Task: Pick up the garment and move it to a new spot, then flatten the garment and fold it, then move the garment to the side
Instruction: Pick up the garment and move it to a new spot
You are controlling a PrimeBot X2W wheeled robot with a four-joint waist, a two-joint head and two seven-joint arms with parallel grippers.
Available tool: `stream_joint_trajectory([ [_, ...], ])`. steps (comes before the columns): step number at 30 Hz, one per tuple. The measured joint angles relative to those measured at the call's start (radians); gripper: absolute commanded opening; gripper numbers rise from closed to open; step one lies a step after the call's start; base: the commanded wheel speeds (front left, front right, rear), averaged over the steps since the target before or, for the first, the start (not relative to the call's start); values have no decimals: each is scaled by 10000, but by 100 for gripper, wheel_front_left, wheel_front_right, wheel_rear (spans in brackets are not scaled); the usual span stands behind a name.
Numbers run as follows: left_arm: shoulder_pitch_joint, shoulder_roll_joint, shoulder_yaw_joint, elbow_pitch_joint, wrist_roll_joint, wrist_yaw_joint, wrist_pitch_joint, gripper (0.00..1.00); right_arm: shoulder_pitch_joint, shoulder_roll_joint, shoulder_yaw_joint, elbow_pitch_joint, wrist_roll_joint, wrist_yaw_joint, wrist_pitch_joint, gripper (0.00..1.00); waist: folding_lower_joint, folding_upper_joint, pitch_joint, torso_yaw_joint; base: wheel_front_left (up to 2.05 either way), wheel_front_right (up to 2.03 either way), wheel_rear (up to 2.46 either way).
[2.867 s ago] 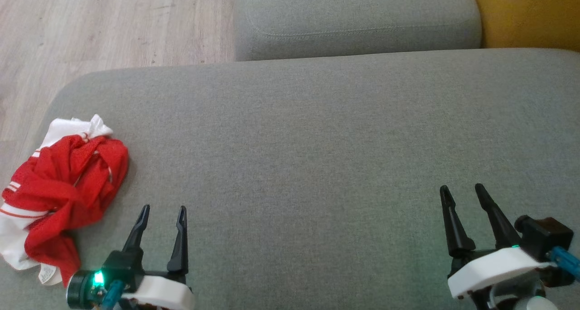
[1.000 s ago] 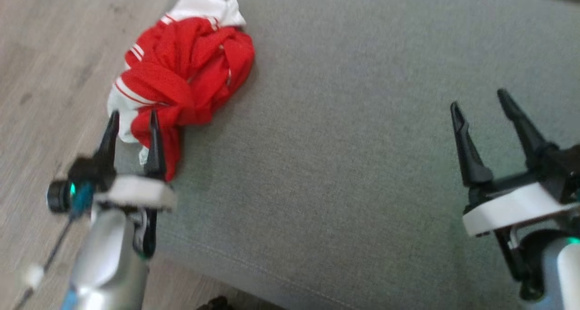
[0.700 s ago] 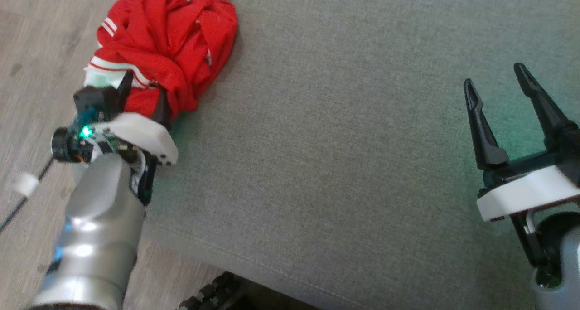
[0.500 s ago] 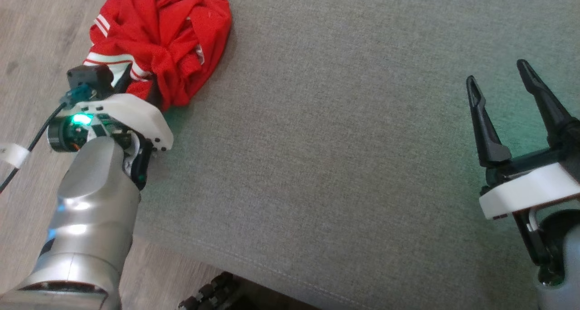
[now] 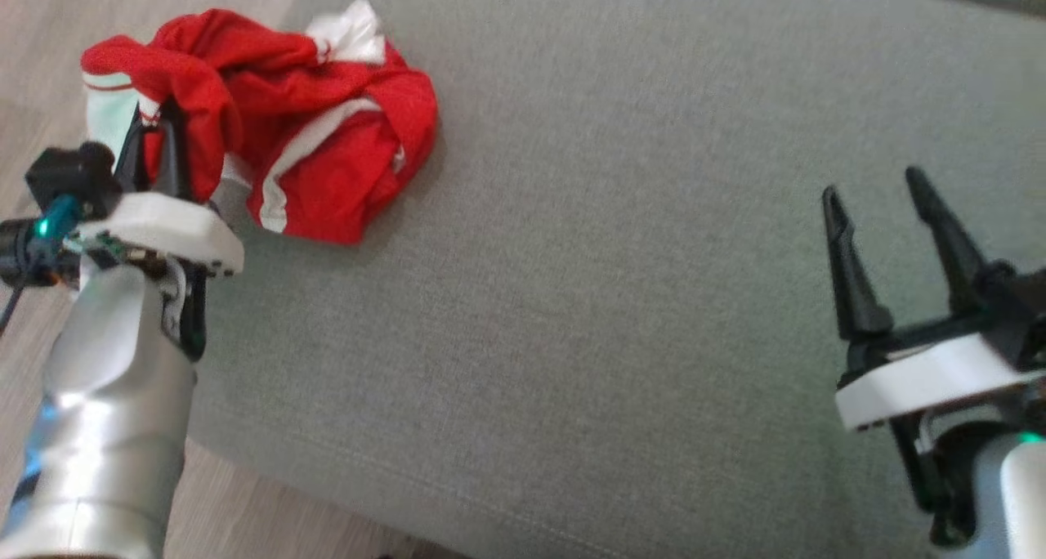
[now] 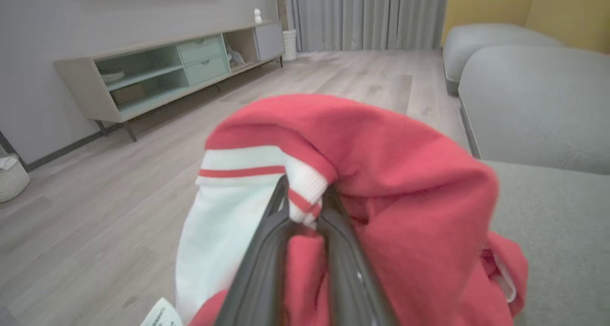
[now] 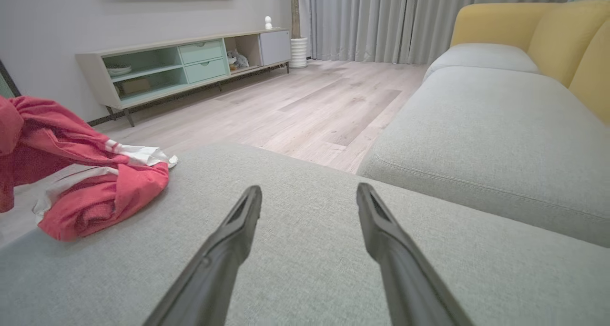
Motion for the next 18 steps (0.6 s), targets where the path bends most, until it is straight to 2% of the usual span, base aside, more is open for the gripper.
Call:
stream_joint_trajectory([
  [8,2491,301,21,-3133,198,487,-8,0,747,408,19,443,186,0,-520,100,-2,0,-1506,-419,0,0,0],
  [14,4057,184,-568,-5643,228,621,1116,0,1035,571,46,527,351,0,-650,100,-1,0,-1906,-1478,0,0,0],
  [18,4338,-107,-1223,-6612,299,589,1808,0,1028,617,71,552,370,0,-750,100,0,0,-1938,-2389,0,0,0],
])
